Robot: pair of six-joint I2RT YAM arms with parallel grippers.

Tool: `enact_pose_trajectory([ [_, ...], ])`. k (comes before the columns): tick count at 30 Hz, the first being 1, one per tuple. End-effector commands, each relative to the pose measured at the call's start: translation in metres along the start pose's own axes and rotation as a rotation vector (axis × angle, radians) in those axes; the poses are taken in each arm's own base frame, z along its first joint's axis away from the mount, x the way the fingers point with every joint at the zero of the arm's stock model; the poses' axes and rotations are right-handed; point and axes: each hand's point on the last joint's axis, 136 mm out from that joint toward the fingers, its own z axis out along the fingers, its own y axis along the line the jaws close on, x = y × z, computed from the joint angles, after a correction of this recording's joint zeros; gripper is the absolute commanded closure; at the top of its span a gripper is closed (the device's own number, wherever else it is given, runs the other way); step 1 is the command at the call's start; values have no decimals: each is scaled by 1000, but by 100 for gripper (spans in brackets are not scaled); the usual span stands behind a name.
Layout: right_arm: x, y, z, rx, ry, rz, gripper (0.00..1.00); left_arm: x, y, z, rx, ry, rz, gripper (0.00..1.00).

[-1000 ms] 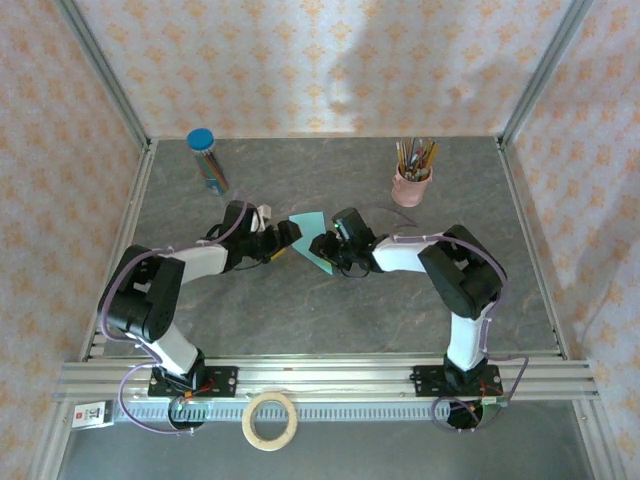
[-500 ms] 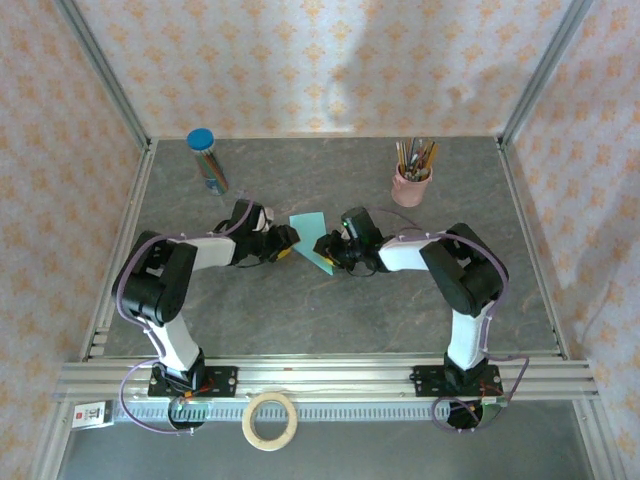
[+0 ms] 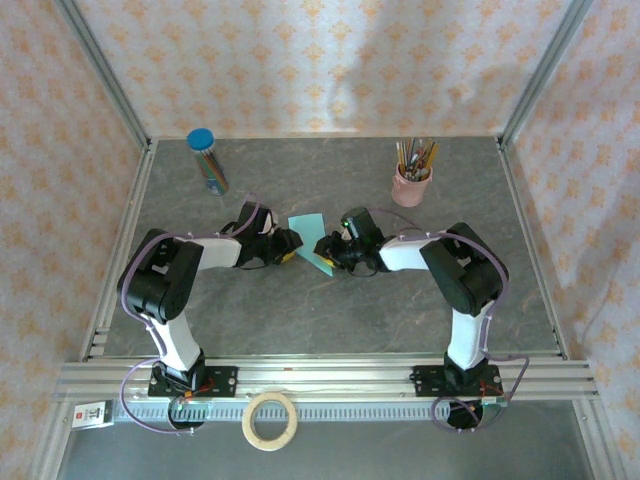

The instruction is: Fold a paper plane with a square sheet of paper (pick it up from the middle)

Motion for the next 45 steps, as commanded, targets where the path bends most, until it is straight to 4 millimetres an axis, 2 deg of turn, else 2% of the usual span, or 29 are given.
enact_pose_trajectory([
  [1, 15, -34, 1, 89, 41, 44, 70, -1, -9, 6, 38, -2, 6, 63],
  [5, 14, -35, 0, 93, 34, 40, 70, -1, -33, 0, 150, 18, 41, 63],
  [9, 15, -36, 0, 96, 35, 34, 70, -3, -43, -7, 221, 30, 69, 62],
  [14, 15, -38, 1, 106, 38, 24, 70, -3, -36, -4, 245, 97, 78, 62],
  [21, 15, -38, 1, 107, 43, 14, 70, -1, -17, 4, 149, 136, 110, 61],
  [25, 14, -38, 1, 113, 43, 7, 70, -1, -15, 8, 143, 147, 109, 61],
  [30, 14, -38, 0, 119, 41, -6, 71, -4, -16, 8, 137, 155, 127, 64],
  [35, 13, -36, -1, 117, 40, -45, 71, -7, -5, 6, 116, 171, 130, 70],
  [43, 12, -28, -1, 88, 43, -73, 71, -6, -23, 2, 233, 188, 126, 75],
  [44, 11, -28, -1, 88, 42, -72, 71, -3, -16, 8, 228, 205, 107, 75],
  [45, 12, -28, -1, 87, 43, -73, 71, -2, -17, 8, 235, 208, 106, 76],
])
